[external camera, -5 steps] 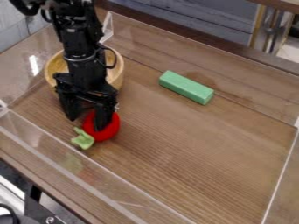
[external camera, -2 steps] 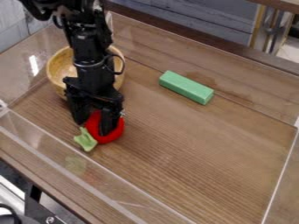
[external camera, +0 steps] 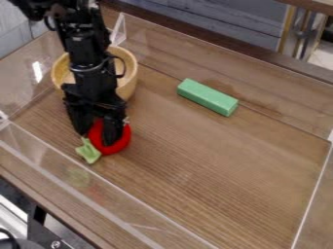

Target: Move the red fruit to the right

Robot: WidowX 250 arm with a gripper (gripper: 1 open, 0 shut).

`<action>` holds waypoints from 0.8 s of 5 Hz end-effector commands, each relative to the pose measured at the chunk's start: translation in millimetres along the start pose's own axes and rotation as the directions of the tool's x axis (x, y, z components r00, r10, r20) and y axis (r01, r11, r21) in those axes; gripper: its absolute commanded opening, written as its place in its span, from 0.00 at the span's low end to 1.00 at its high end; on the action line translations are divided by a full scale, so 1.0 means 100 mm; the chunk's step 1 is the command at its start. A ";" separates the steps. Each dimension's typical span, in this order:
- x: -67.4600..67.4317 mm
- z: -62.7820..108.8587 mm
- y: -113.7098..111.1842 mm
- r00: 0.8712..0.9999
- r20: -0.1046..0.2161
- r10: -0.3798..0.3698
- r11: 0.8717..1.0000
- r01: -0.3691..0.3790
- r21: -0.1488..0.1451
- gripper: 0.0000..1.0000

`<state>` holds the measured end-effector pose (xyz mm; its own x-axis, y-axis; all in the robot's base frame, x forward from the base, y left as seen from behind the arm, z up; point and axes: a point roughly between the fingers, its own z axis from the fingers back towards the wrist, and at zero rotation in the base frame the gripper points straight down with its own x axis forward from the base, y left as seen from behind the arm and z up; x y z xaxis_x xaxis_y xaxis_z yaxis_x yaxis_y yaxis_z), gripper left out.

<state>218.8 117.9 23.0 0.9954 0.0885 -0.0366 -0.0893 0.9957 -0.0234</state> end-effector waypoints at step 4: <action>-0.06 0.16 0.22 0.993 0.024 0.117 0.993 -0.117 0.006 0.00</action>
<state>204.4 131.6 27.3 0.9792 0.1924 -0.0646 -0.1949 0.9801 -0.0364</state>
